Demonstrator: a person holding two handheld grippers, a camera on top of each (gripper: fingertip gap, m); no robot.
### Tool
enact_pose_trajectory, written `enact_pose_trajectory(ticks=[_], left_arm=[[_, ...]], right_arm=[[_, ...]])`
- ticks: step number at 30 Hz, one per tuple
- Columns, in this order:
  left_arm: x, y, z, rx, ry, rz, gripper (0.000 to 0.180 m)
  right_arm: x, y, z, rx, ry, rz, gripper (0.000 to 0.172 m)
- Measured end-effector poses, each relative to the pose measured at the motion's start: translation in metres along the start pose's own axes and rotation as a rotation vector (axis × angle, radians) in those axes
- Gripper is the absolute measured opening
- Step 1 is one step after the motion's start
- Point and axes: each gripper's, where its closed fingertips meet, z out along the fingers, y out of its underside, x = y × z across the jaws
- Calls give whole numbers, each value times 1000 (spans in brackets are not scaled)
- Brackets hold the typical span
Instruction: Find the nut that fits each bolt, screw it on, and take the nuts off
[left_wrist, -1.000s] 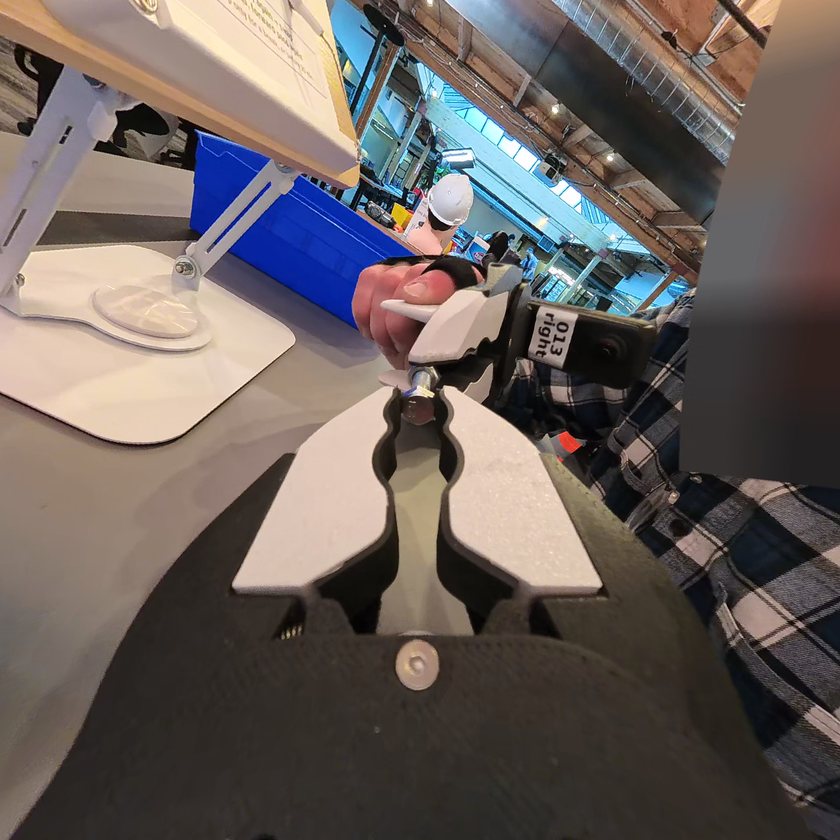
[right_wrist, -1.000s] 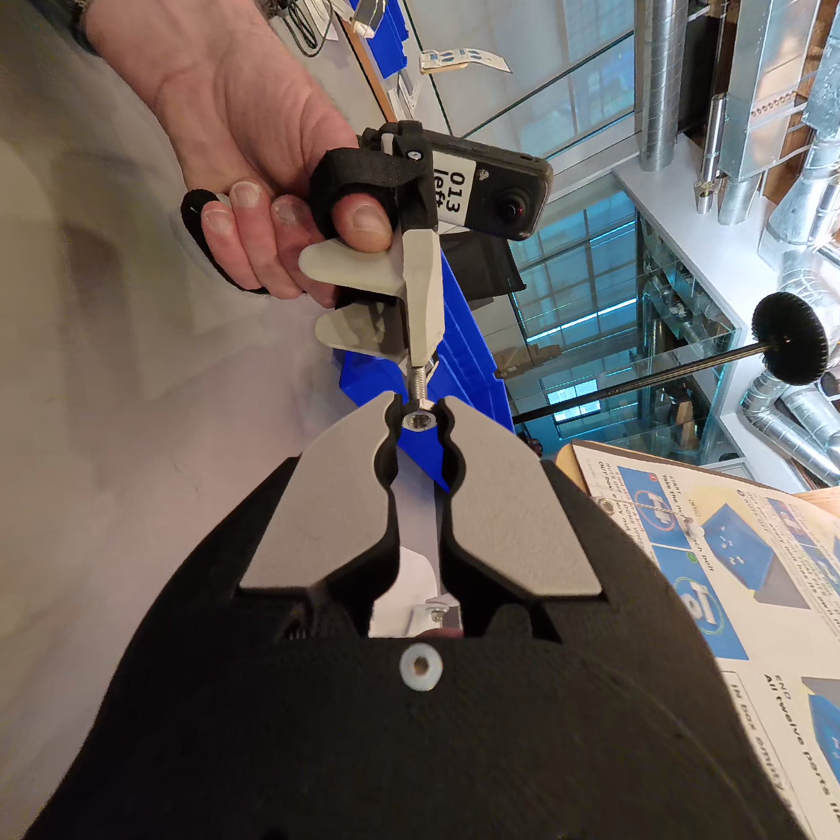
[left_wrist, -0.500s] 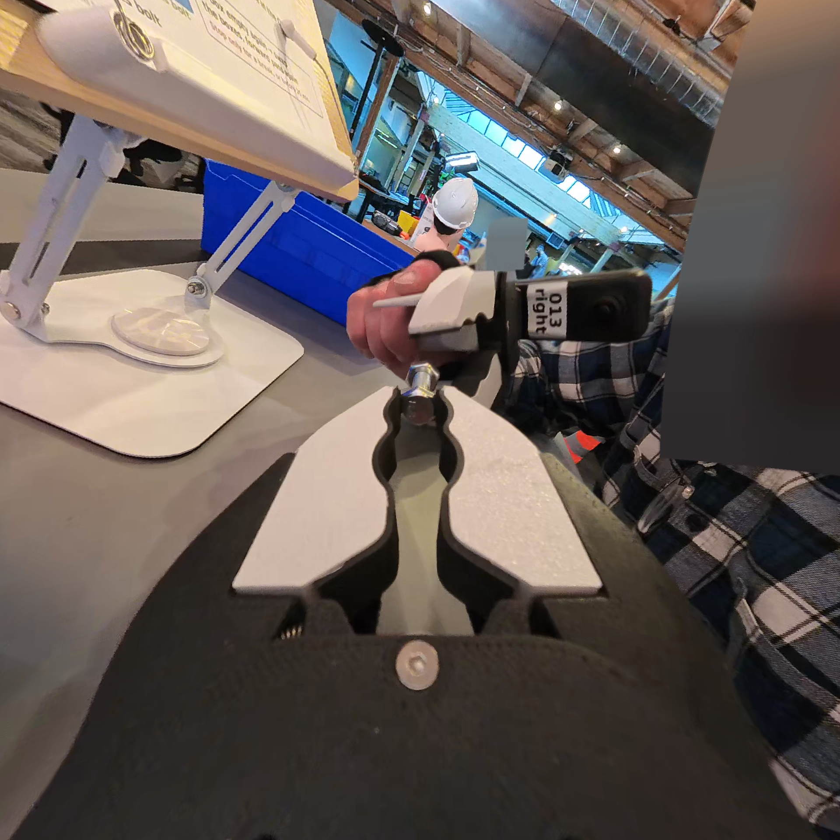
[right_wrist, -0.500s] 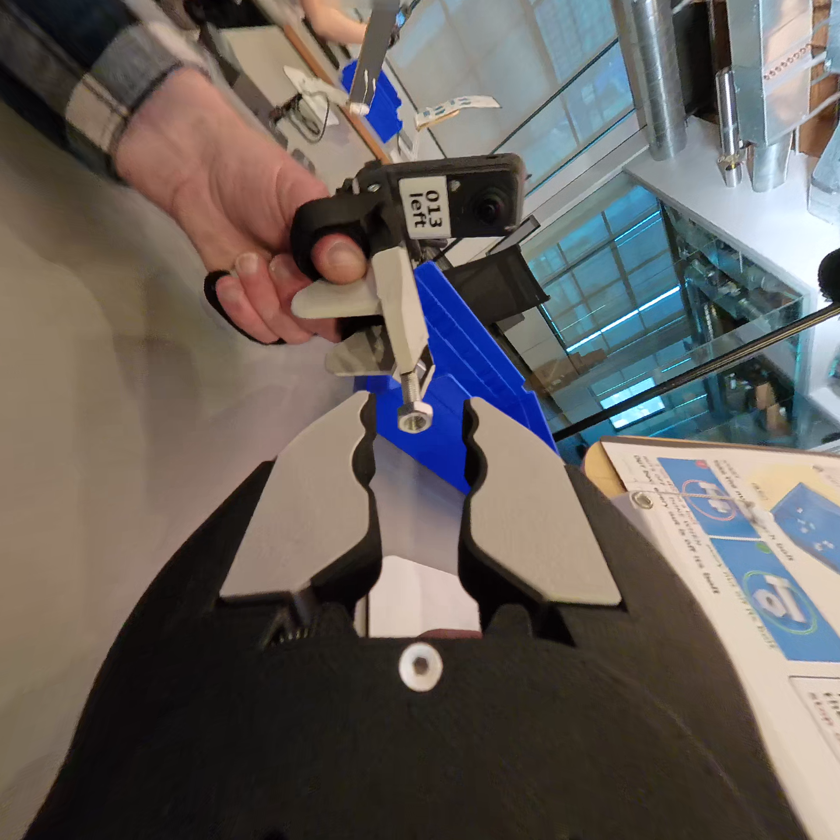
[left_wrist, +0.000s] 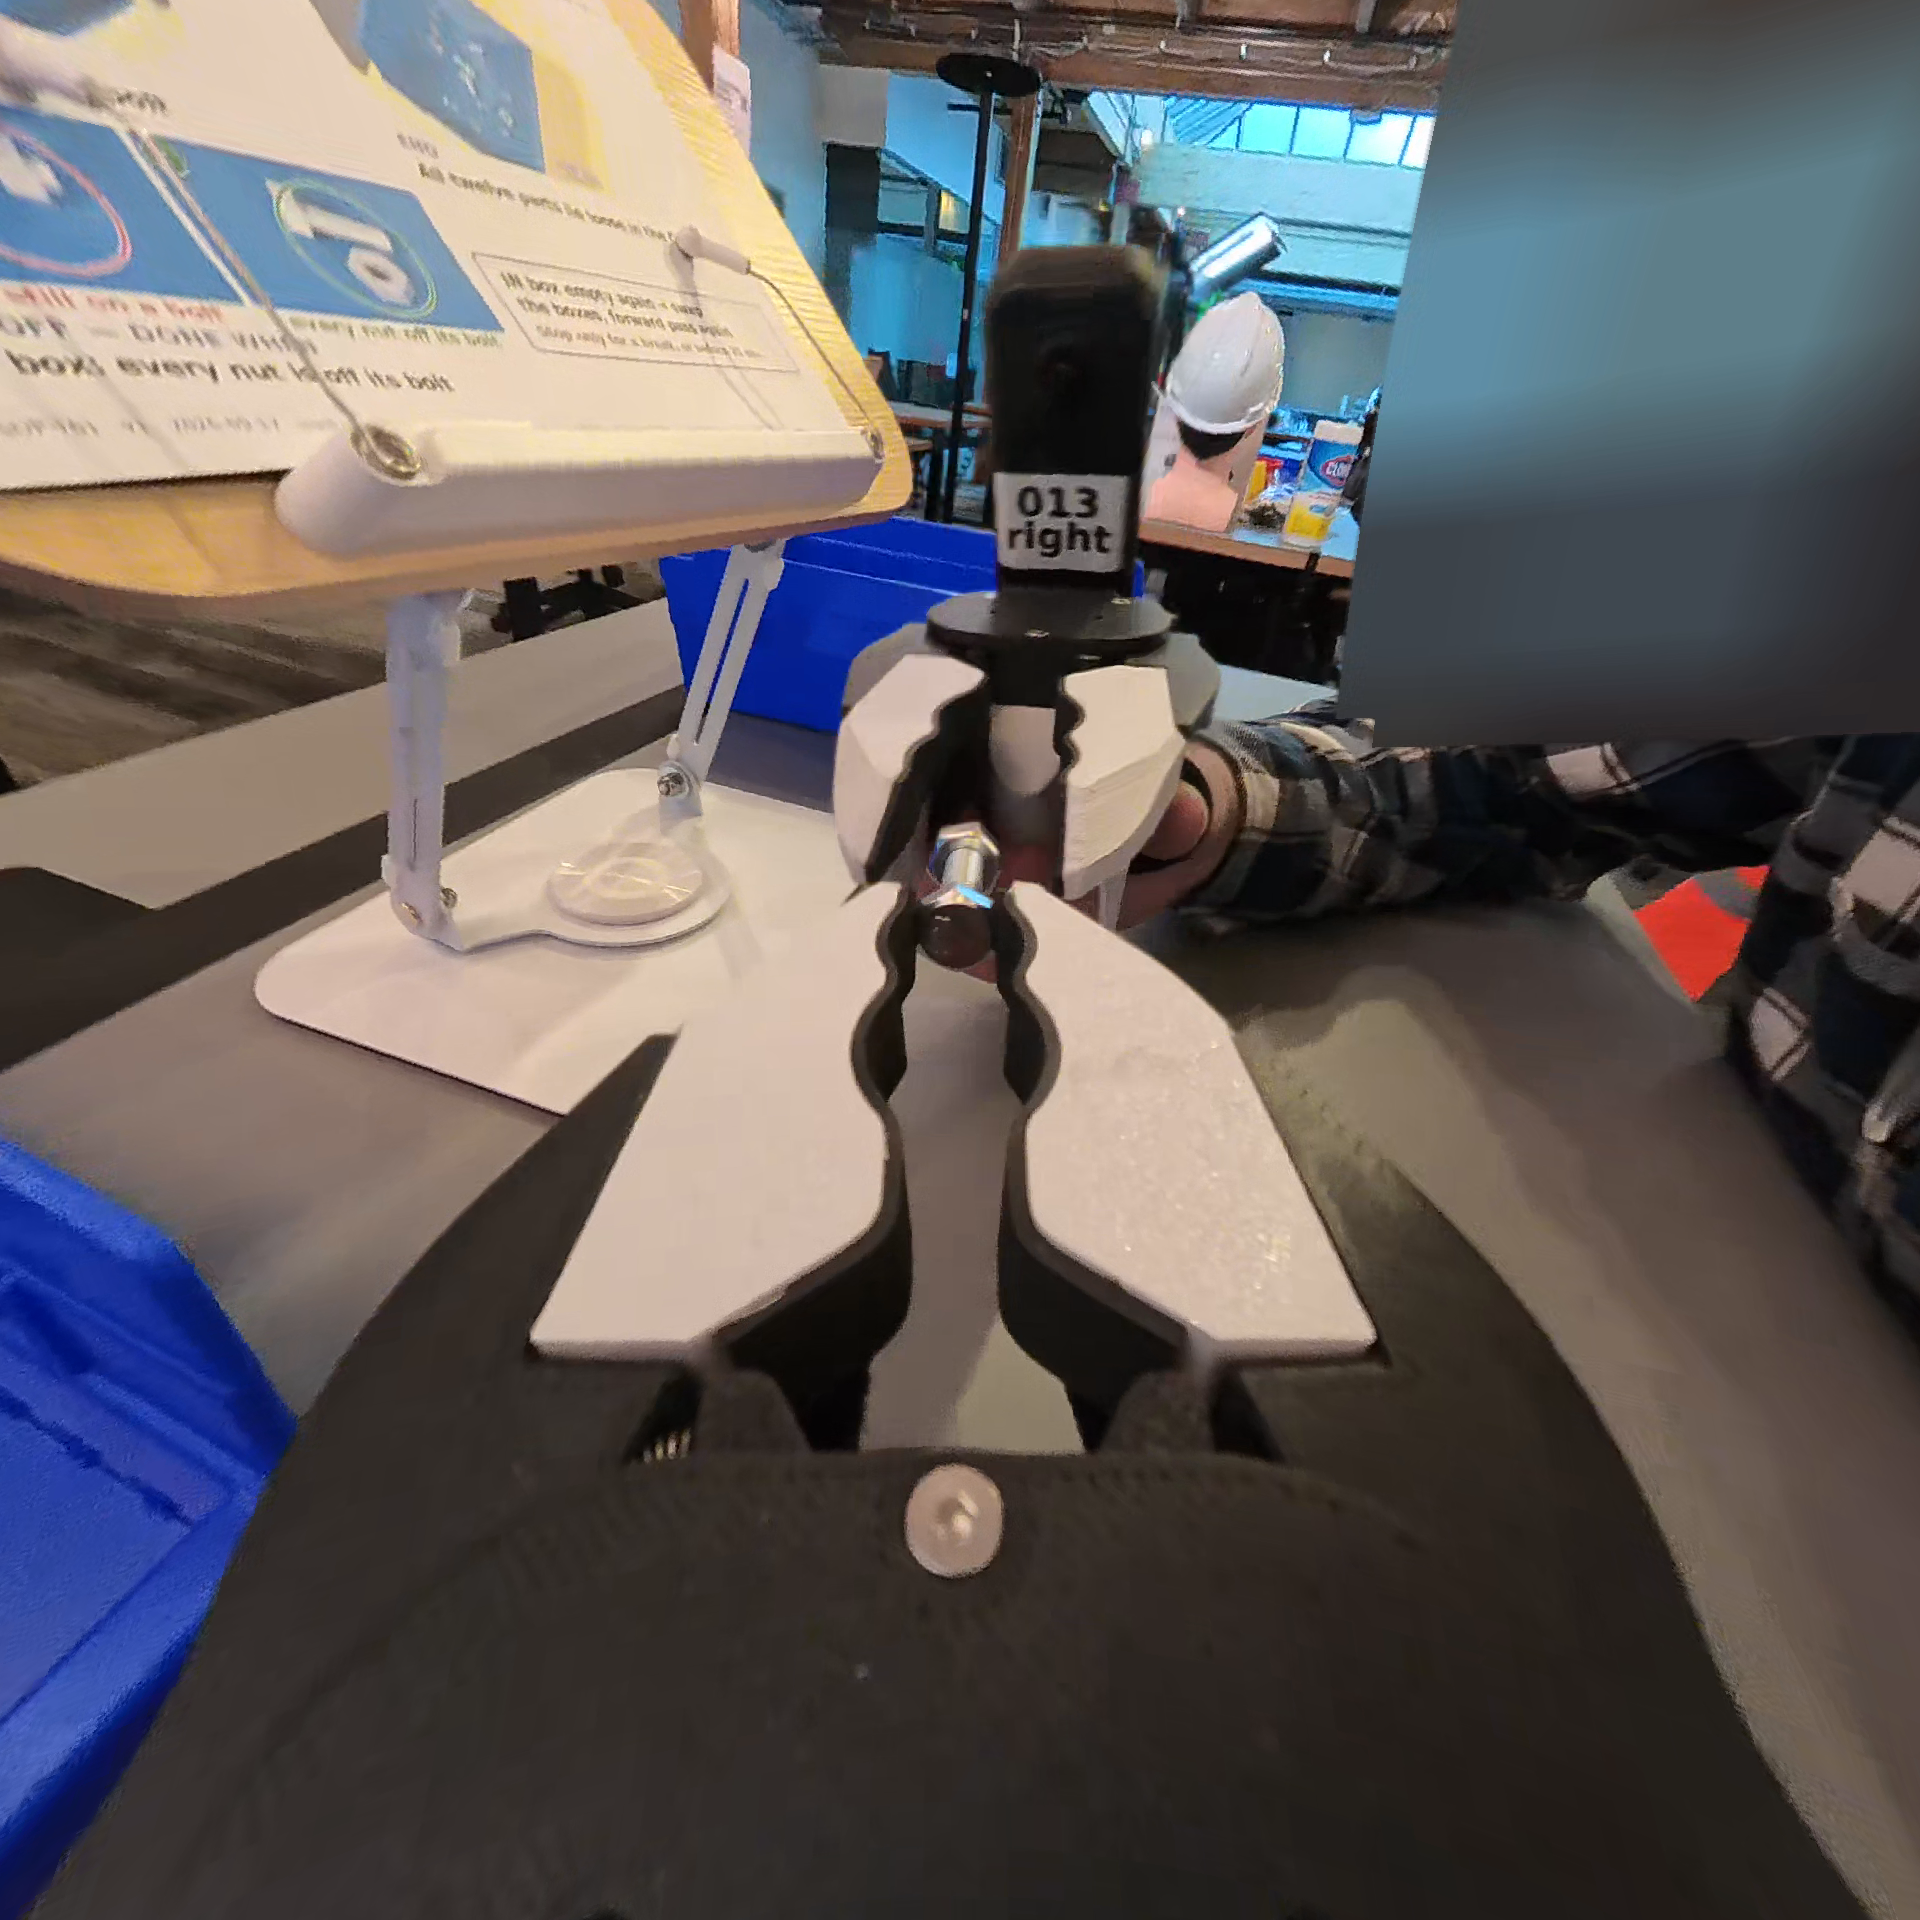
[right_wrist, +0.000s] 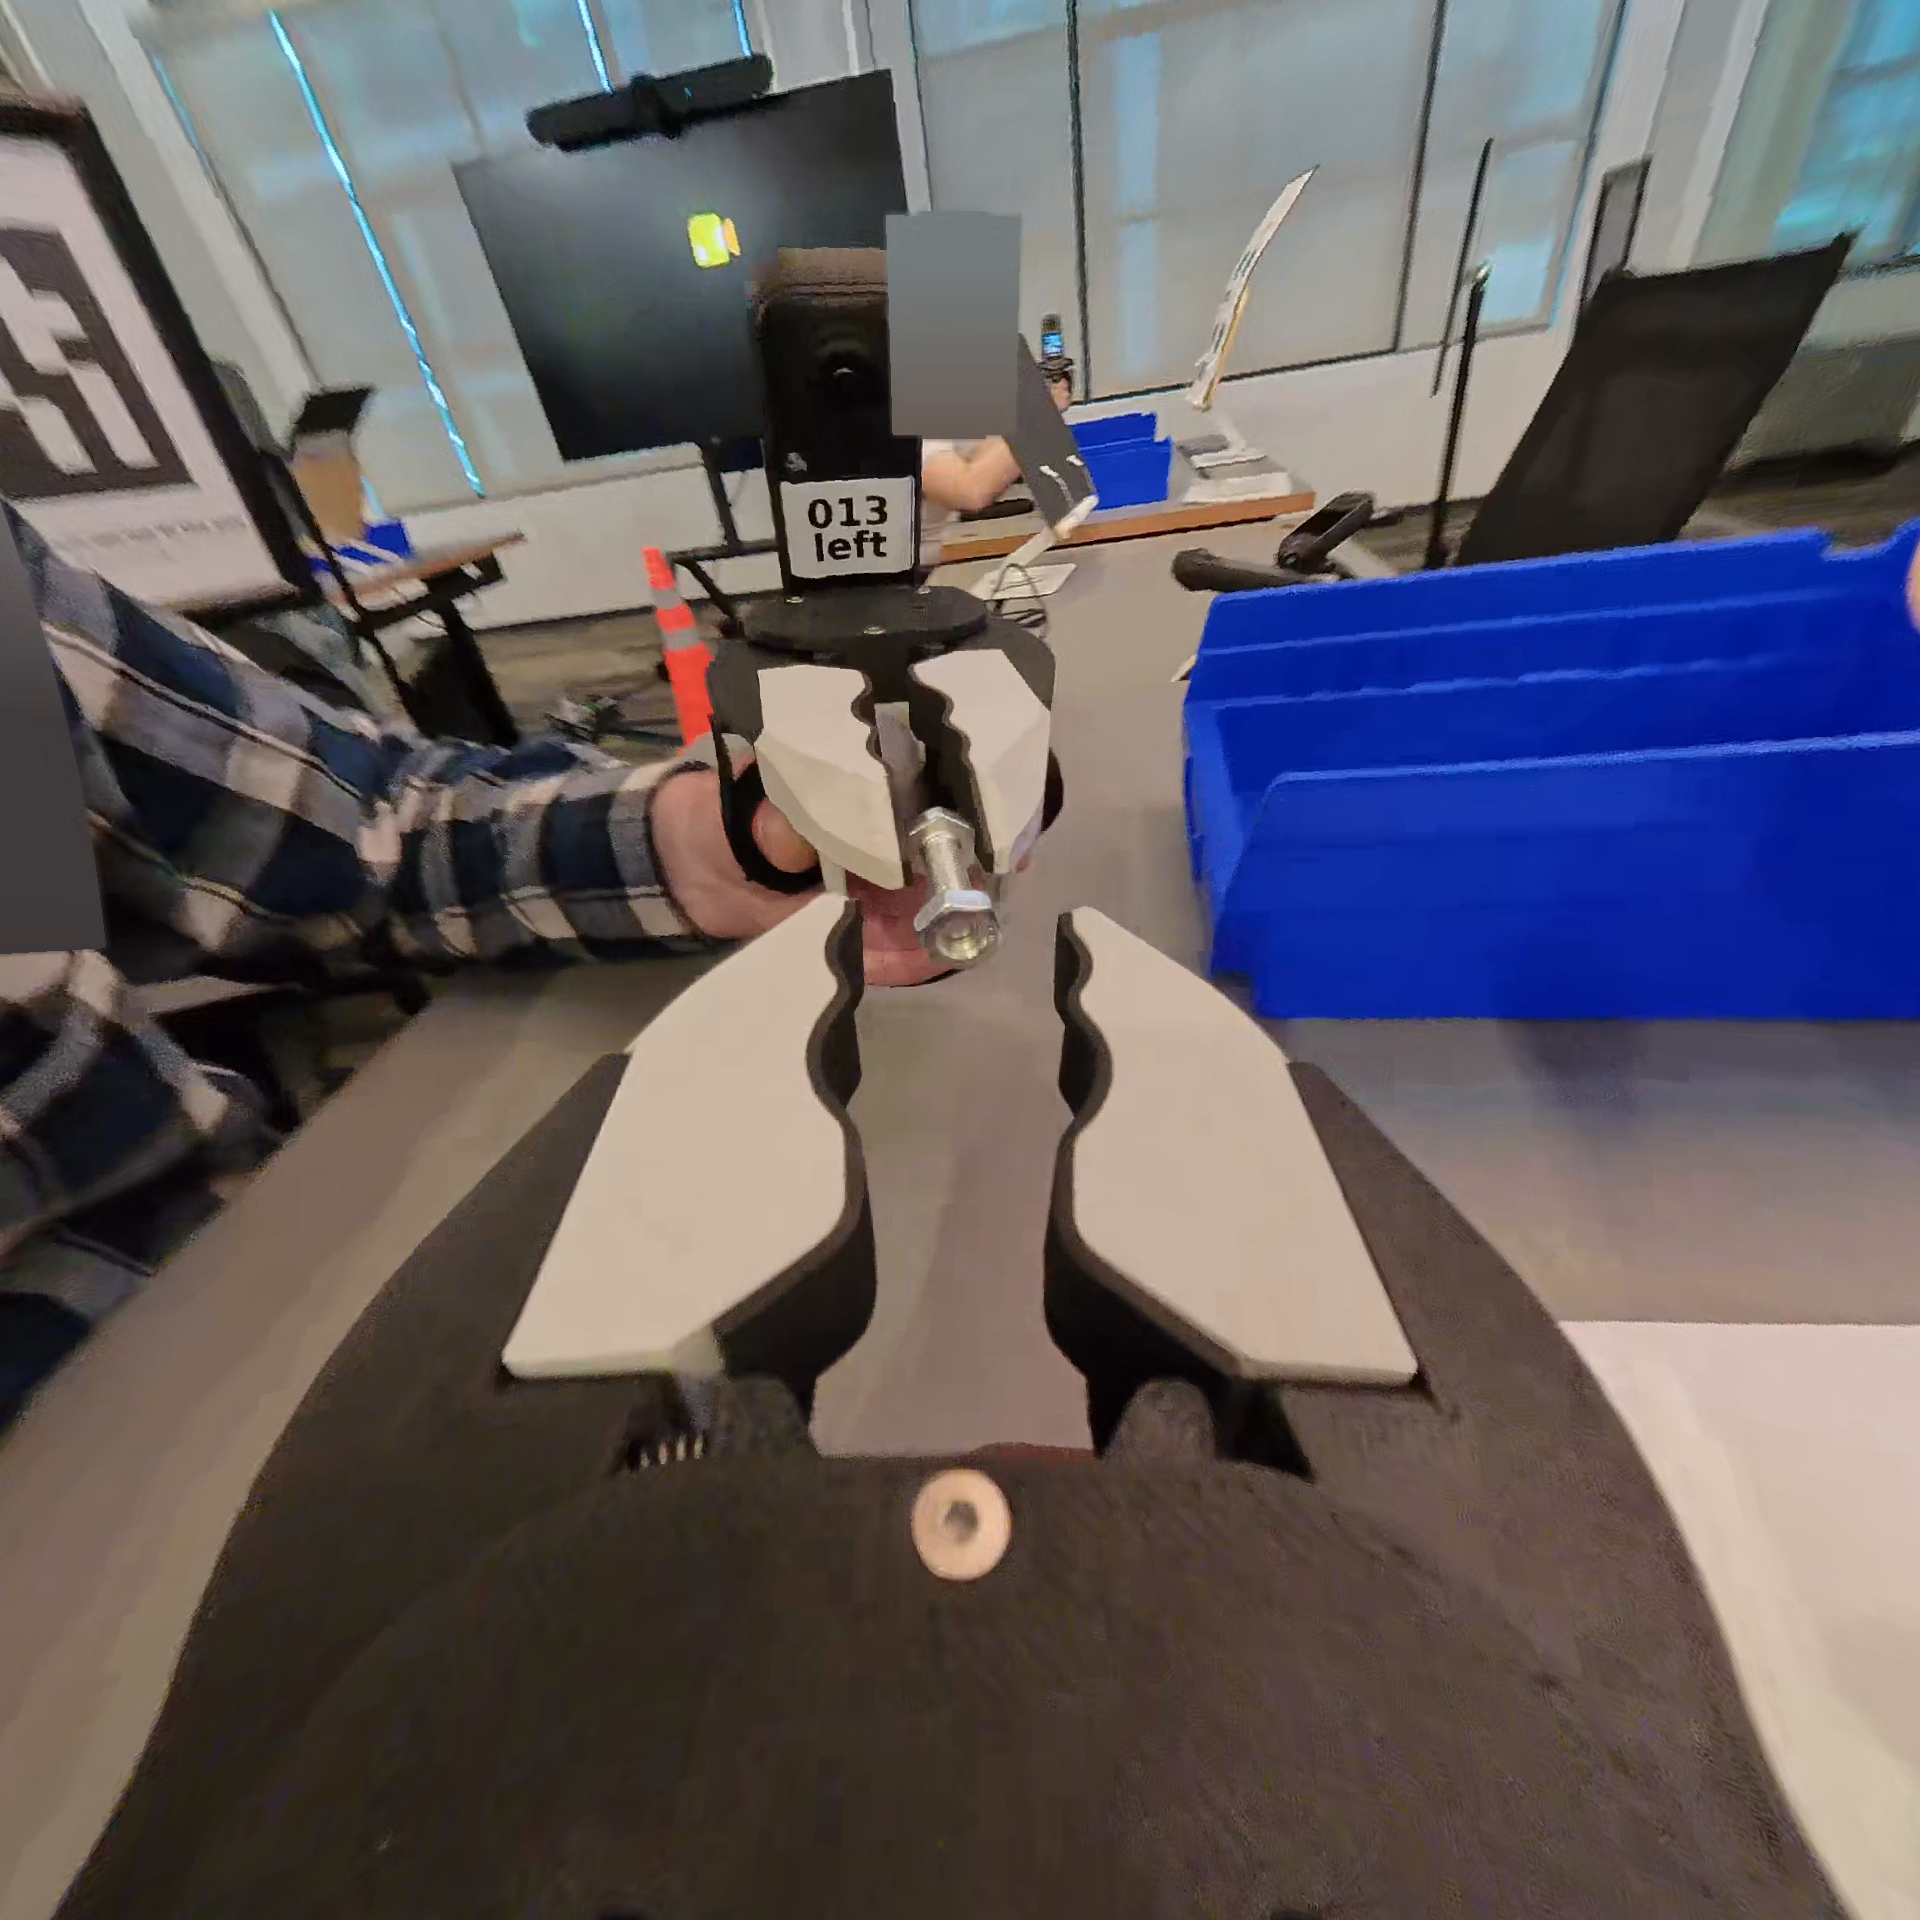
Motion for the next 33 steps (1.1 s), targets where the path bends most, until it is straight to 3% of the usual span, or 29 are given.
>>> enact_pose_trajectory(ticks=[8, 15, 26, 33], left_arm=[[3, 3, 4, -36, -37, 105, 14], [3, 4, 5, -39, -40, 96, 14], [2, 6, 7, -12, 94, -257, 14], [4, 12, 7, -15, 159, -375, 14]], right_arm=[[-3, 0, 0, 35, -101, 181, 16], [-1, 2, -1, 21, -74, 146, 14], [-2, 4, -1, -81, 81, -242, 12], [-6, 12, -2, -226, 198, -667, 11]])
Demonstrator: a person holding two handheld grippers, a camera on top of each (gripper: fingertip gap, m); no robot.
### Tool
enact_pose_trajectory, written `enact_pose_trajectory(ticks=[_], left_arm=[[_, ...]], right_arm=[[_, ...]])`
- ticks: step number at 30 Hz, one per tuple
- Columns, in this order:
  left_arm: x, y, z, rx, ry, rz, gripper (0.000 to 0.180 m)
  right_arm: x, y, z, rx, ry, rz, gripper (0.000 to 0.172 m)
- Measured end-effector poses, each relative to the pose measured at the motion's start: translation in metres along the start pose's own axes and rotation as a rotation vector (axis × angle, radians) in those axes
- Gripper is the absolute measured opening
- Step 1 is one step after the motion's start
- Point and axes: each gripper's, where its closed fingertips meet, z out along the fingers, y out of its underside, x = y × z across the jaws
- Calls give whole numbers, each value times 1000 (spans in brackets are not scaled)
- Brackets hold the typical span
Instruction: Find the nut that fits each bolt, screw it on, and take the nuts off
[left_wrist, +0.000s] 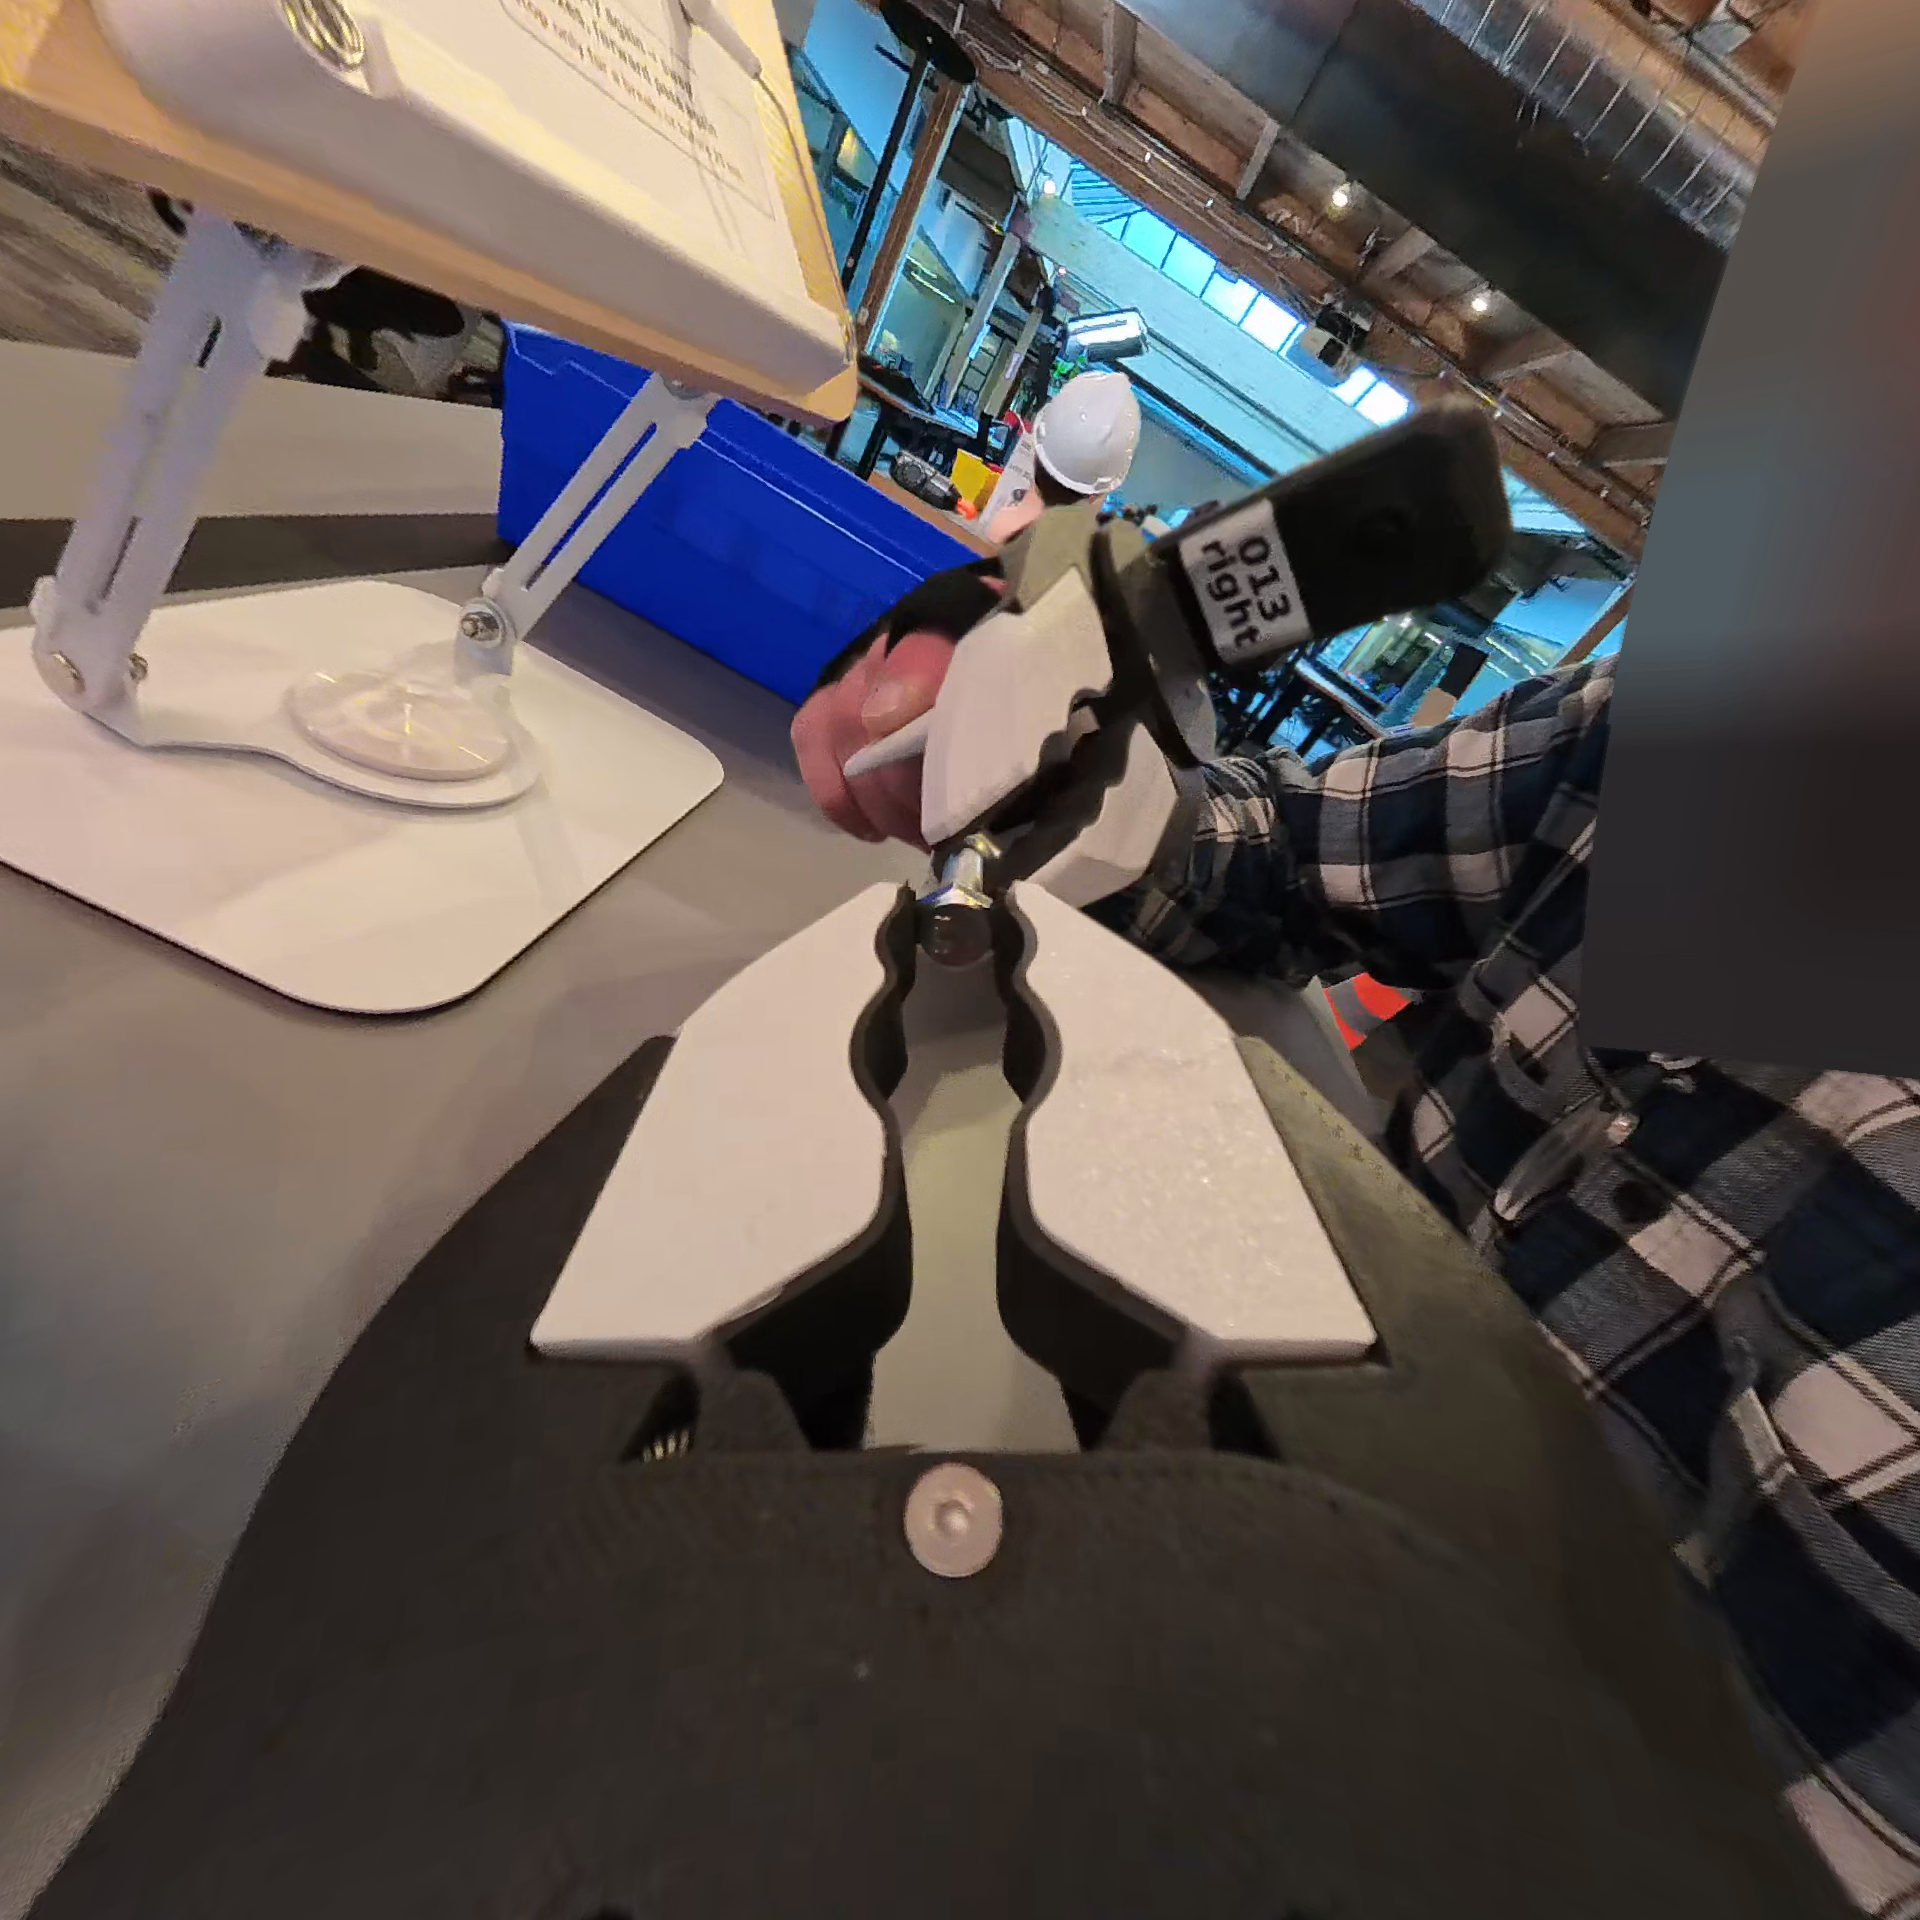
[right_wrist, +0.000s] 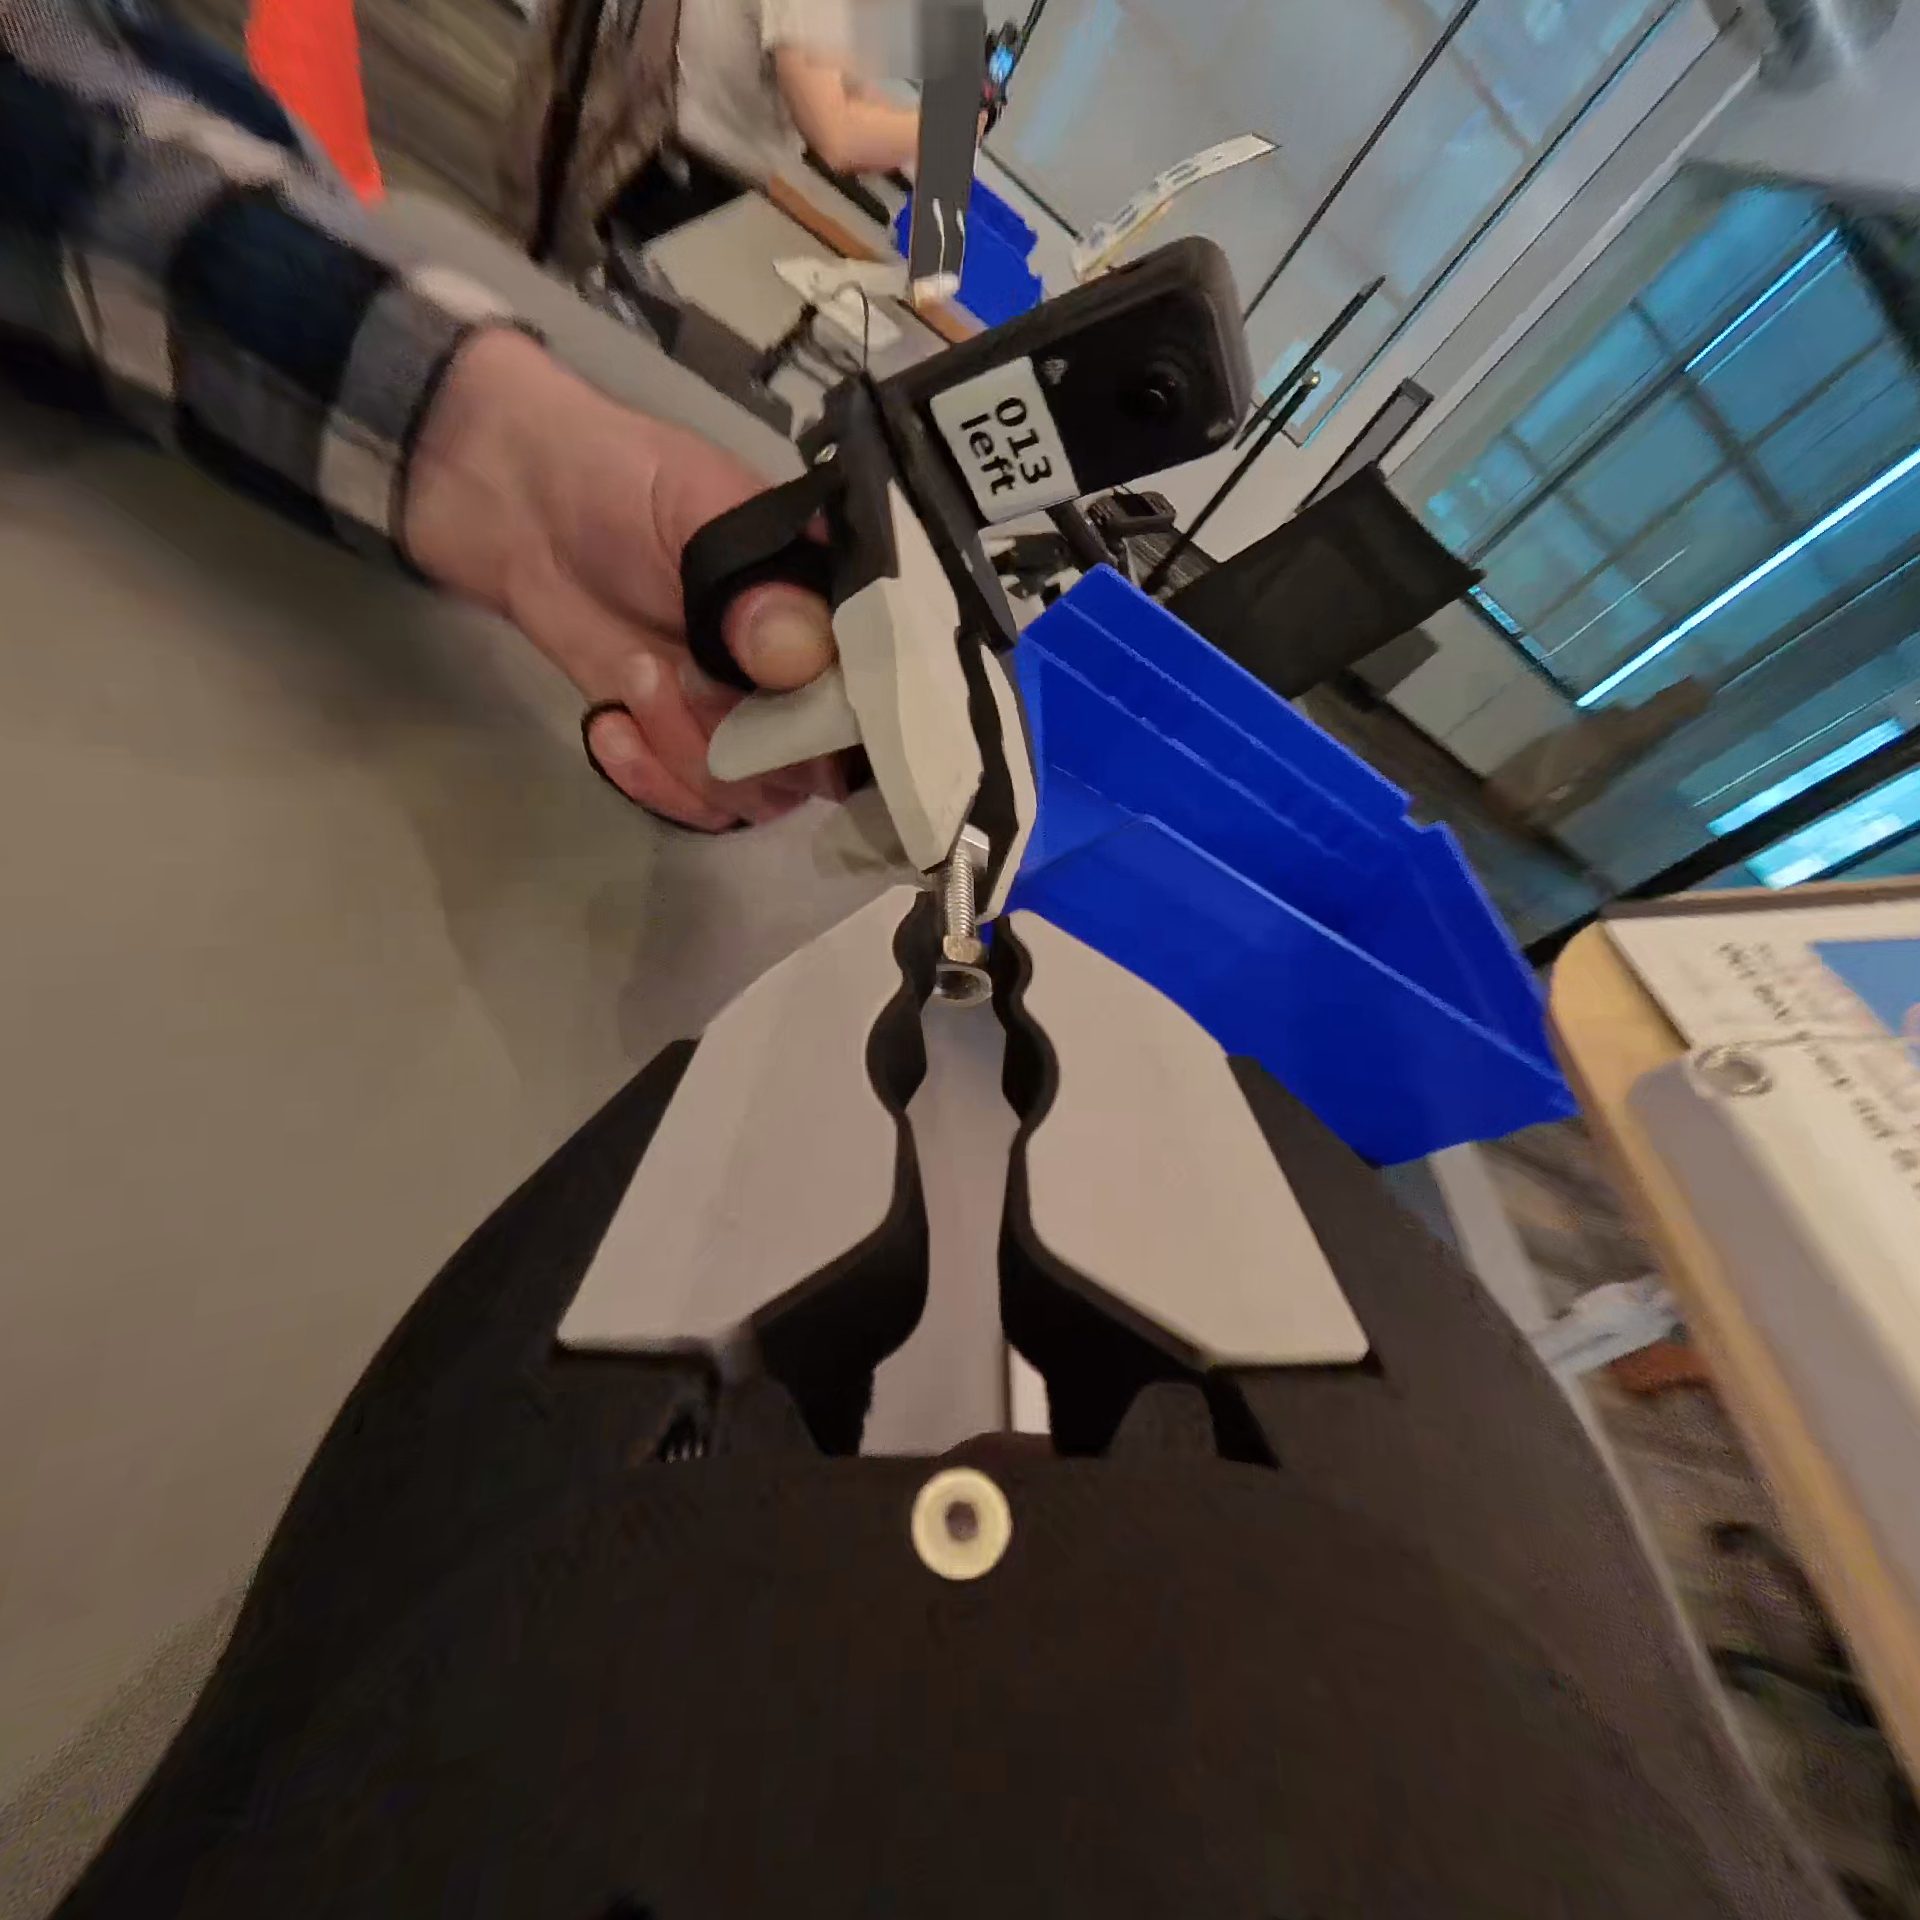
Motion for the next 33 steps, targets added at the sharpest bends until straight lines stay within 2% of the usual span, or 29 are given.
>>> enact_pose_trajectory(ticks=[2, 7, 17, 24, 28, 30, 33], left_arm=[[0, 2, 0, -11, 3, -12, 14], [-1, -1, -3, 10, 18, -37, 14], [-7, 1, -4, 18, -10, -17, 14], [-14, -7, -10, 100, -40, -34, 14], [-20, -10, -13, 157, -5, -95, 14], [-23, -11, -16, 178, -15, -104, 14], [-21, -6, -16, 162, -4, -104, 14]], right_arm=[[-2, 1, 0, -26, 28, -101, 10], [-4, 1, 0, -54, 74, -220, 5], [-1, 4, 0, -31, 53, -97, 0], [-9, 19, 1, -19, 28, 42, 0], [-3, 23, 2, 7, 6, 149, 0], [-1, 25, -1, -3, 20, 144, 0], [0, 24, -1, 14, 8, 204, 0]])
